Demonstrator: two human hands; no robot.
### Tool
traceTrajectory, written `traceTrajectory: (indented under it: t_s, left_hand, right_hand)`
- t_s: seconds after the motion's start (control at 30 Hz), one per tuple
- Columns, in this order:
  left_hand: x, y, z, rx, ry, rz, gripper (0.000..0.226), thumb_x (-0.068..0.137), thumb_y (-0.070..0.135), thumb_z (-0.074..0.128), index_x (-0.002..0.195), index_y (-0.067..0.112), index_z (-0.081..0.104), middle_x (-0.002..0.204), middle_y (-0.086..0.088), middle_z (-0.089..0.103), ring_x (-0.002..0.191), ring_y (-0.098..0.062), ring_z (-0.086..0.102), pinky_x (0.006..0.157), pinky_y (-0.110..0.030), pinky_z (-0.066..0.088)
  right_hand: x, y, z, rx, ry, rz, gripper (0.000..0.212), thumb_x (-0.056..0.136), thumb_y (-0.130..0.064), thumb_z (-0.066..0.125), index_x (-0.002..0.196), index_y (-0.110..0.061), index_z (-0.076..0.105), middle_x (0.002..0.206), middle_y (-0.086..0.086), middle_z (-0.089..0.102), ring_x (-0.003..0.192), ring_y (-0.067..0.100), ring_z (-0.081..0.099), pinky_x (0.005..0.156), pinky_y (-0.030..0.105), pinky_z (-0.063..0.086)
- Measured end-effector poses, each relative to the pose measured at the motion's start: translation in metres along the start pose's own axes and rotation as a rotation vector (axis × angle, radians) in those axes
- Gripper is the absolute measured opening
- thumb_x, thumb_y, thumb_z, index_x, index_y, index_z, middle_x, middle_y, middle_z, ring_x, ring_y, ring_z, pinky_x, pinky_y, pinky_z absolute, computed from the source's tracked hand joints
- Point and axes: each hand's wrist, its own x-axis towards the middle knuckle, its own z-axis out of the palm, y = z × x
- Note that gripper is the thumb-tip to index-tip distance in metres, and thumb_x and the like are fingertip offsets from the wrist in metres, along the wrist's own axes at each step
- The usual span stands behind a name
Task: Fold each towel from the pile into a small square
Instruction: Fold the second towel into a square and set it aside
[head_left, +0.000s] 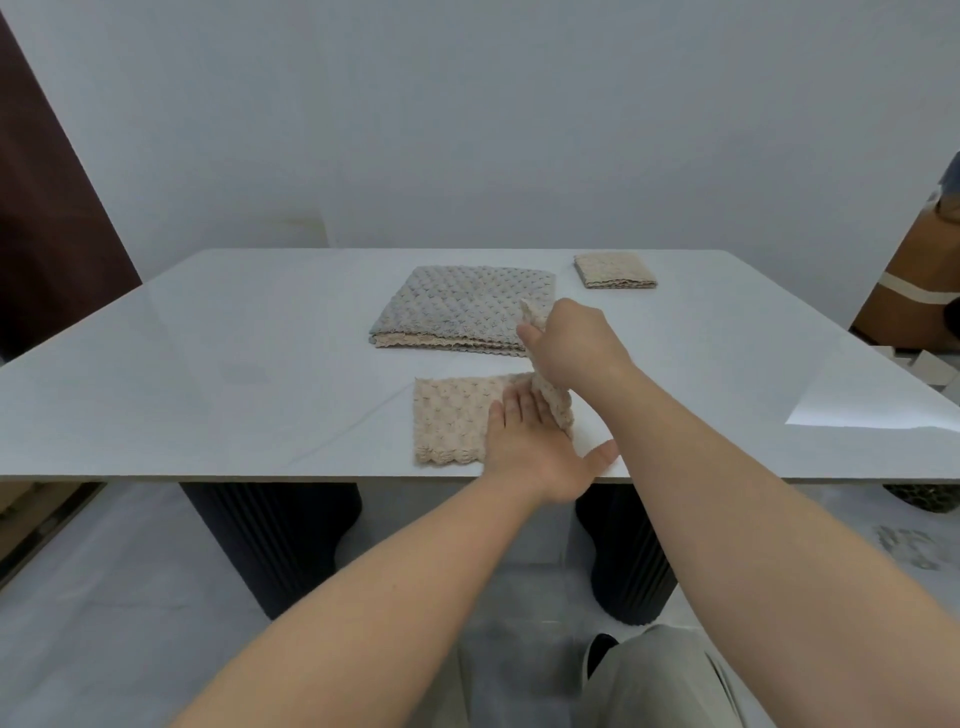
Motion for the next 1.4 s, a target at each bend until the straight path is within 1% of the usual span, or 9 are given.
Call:
traceTrajectory:
  t_s: [0.1, 0.23, 0.33, 0.43, 0.57, 0.8, 0.93, 1.2, 1.4]
  left_hand:
    - [0.003, -0.019, -0.012, -0.128, -0.012, 0.117, 0.136, 0.065, 0.097, 0.038, 0.161, 0.010, -0.002, 0.168, -0.015, 0.001, 0.155, -0.035, -0.007, 0.126, -0.050, 0.006]
    - [-0.012, -0.058, -0.052, -0.280, -0.077, 0.164, 0.120, 0.066, 0.073, 0.076, 0.156, 0.016, 0.021, 0.155, -0.006, 0.034, 0.146, -0.026, 0.028, 0.118, -0.040, 0.031]
    - [-0.017, -0.088, -0.074, -0.343, -0.020, 0.067, 0.089, 0.087, 0.049, 0.073, 0.158, 0.017, 0.030, 0.152, -0.001, 0.047, 0.135, -0.020, 0.049, 0.106, -0.031, 0.043]
    - [-0.010, -0.109, -0.085, -0.730, 0.096, -0.098, 0.033, 0.098, 0.019, 0.062, 0.129, 0.008, 0.065, 0.115, -0.008, 0.073, 0.091, -0.018, 0.073, 0.078, -0.029, 0.059]
    - [-0.011, -0.126, -0.088, -1.003, 0.077, -0.270, 0.027, 0.103, 0.020, 0.054, 0.108, -0.003, 0.067, 0.088, -0.018, 0.074, 0.057, -0.022, 0.068, 0.057, -0.033, 0.061]
    - [-0.015, -0.130, -0.076, -1.017, 0.010, -0.295, 0.033, 0.101, 0.027, 0.061, 0.106, -0.005, 0.068, 0.097, -0.022, 0.076, 0.065, -0.024, 0.071, 0.074, -0.037, 0.062]
    - [-0.010, -0.129, -0.079, -0.993, -0.011, -0.293, 0.028, 0.100, 0.023, 0.063, 0.108, -0.004, 0.064, 0.094, -0.021, 0.076, 0.063, -0.024, 0.071, 0.069, -0.036, 0.062]
    - [0.015, -0.108, -0.082, -0.997, 0.008, -0.380, 0.041, 0.098, 0.026, 0.067, 0.120, -0.006, 0.055, 0.100, -0.022, 0.071, 0.069, -0.027, 0.071, 0.065, -0.038, 0.064]
    - [0.030, -0.098, -0.080, -0.993, 0.168, -0.372, 0.066, 0.078, 0.045, 0.084, 0.122, 0.003, 0.060, 0.115, -0.008, 0.066, 0.105, -0.026, 0.064, 0.086, -0.036, 0.054]
  right_hand:
    - [-0.001, 0.004, -0.004, 0.054, -0.013, 0.006, 0.039, 0.098, -0.049, 0.056, 0.080, -0.016, 0.045, 0.077, 0.002, 0.055, 0.072, 0.024, 0.057, 0.052, 0.030, 0.034]
    - [-0.010, 0.011, -0.013, 0.053, -0.055, 0.002, 0.045, 0.092, -0.051, 0.064, 0.108, -0.013, 0.044, 0.090, 0.001, 0.058, 0.082, 0.021, 0.060, 0.056, 0.031, 0.041]
    - [-0.022, 0.010, -0.016, 0.095, -0.085, -0.006, 0.047, 0.090, -0.037, 0.072, 0.118, -0.014, 0.043, 0.094, 0.001, 0.055, 0.089, 0.023, 0.060, 0.057, 0.032, 0.044]
    - [-0.036, 0.002, -0.006, 0.157, -0.074, -0.078, 0.049, 0.089, -0.025, 0.073, 0.126, -0.017, 0.042, 0.096, 0.001, 0.058, 0.089, 0.022, 0.062, 0.072, 0.038, 0.055]
    - [-0.057, -0.008, 0.025, 0.162, -0.061, -0.187, 0.049, 0.087, -0.017, 0.067, 0.129, -0.019, 0.042, 0.105, 0.004, 0.061, 0.093, 0.023, 0.060, 0.082, 0.041, 0.054]
    - [-0.079, 0.002, 0.067, 0.095, -0.069, -0.337, 0.043, 0.086, -0.009, 0.060, 0.123, -0.023, 0.043, 0.103, 0.001, 0.059, 0.094, 0.023, 0.057, 0.080, 0.045, 0.052]
    - [-0.085, 0.013, 0.071, 0.139, 0.008, -0.369, 0.036, 0.089, -0.012, 0.064, 0.120, -0.020, 0.049, 0.115, 0.000, 0.051, 0.099, 0.018, 0.054, 0.083, 0.038, 0.051]
    - [-0.091, 0.020, 0.076, 0.210, 0.078, -0.414, 0.020, 0.091, -0.013, 0.063, 0.107, -0.020, 0.054, 0.096, -0.002, 0.057, 0.088, 0.017, 0.054, 0.076, 0.035, 0.049]
    - [-0.091, 0.021, 0.086, 0.209, 0.168, -0.513, 0.019, 0.089, -0.007, 0.063, 0.098, -0.020, 0.054, 0.093, -0.005, 0.056, 0.086, 0.017, 0.051, 0.072, 0.031, 0.044]
